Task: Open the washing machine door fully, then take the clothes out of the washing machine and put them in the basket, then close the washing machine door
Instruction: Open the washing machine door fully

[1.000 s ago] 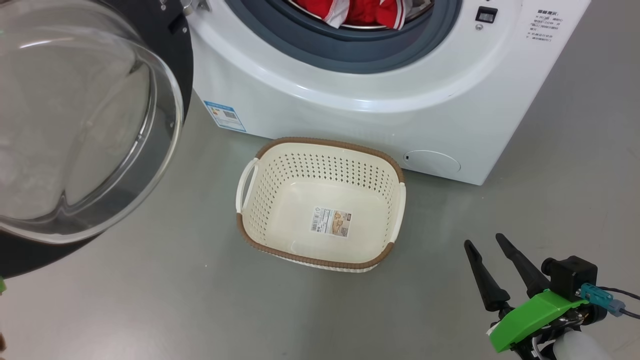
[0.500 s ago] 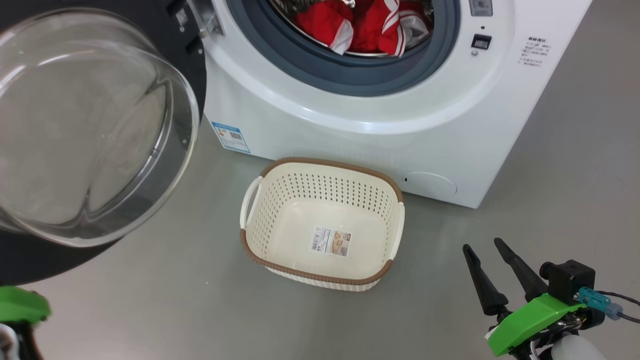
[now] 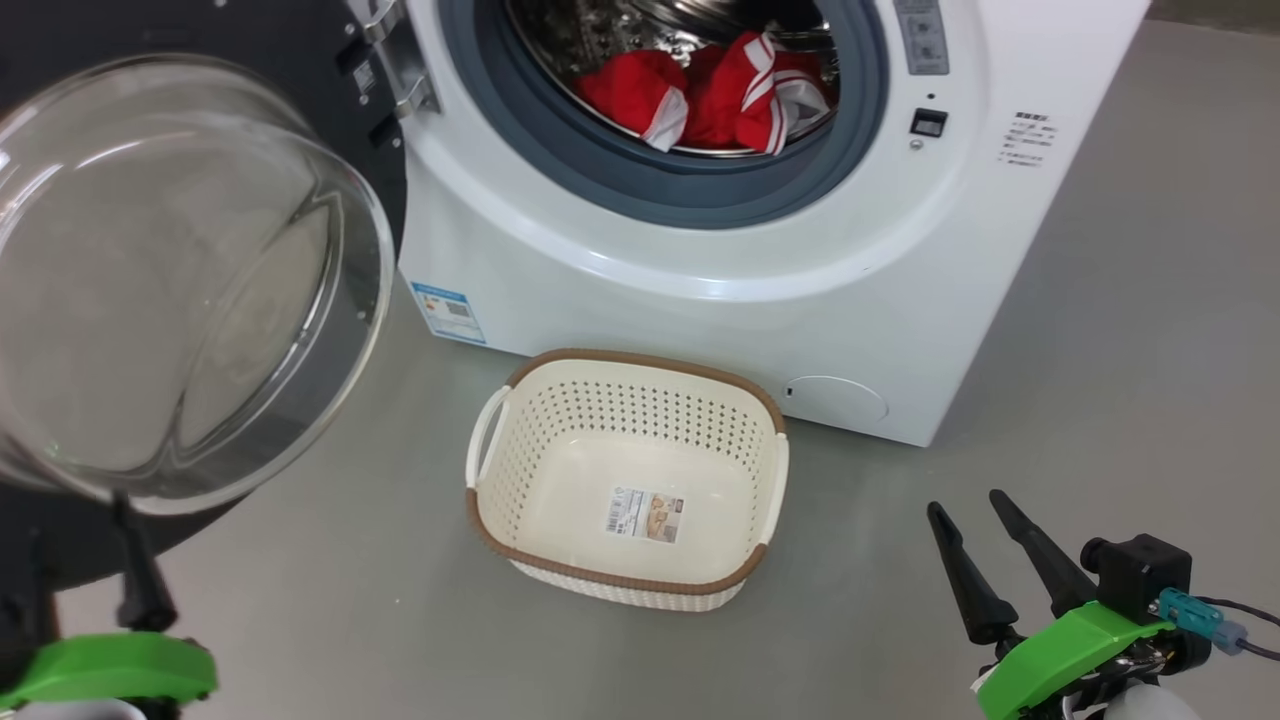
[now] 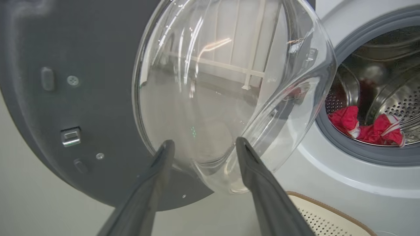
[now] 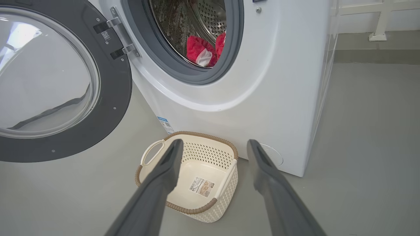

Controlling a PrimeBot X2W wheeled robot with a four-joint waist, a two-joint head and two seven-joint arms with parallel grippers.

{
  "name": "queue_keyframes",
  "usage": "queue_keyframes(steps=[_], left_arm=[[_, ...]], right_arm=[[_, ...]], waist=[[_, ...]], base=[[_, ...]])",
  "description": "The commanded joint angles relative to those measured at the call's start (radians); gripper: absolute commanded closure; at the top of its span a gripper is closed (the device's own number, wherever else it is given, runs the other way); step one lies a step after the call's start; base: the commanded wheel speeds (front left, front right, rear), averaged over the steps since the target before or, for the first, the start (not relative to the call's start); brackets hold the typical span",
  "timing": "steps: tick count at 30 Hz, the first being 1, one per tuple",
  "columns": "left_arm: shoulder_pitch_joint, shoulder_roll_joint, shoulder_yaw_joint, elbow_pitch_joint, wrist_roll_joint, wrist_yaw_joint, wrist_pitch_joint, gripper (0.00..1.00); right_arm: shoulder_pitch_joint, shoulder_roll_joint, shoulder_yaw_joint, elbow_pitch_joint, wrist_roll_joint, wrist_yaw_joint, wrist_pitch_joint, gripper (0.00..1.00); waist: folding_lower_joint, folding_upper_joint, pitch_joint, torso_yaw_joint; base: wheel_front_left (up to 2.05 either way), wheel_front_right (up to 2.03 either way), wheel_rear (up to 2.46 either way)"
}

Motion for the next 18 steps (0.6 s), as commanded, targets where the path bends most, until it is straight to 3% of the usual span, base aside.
queue_keyframes(steps=[1,10,18], left_arm=[[0.009,0.030,0.008,-0.037,-0.018,-0.002,-0.005,0.00],[0.107,0.024,-0.173,-0.131,-0.104,-0.003,-0.005,0.00],[0.125,0.053,-0.330,-0.170,-0.160,-0.003,-0.005,0.00]], right_arm=[[0.012,-0.008,0.013,-0.026,0.001,0.002,-0.012,0.00],[0.018,-0.002,-0.026,-0.041,-0.005,0.002,-0.012,0.00],[0.021,0.000,-0.047,-0.053,-0.011,0.002,-0.012,0.00]], waist=[[0.0000,0.0000,-0.007,-0.013],[0.0000,0.0000,-0.011,-0.086],[0.0000,0.0000,0.002,-0.166]], base=[[0.00,0.00,0.00],[0.00,0.00,0.00],[0.00,0.00,0.00]])
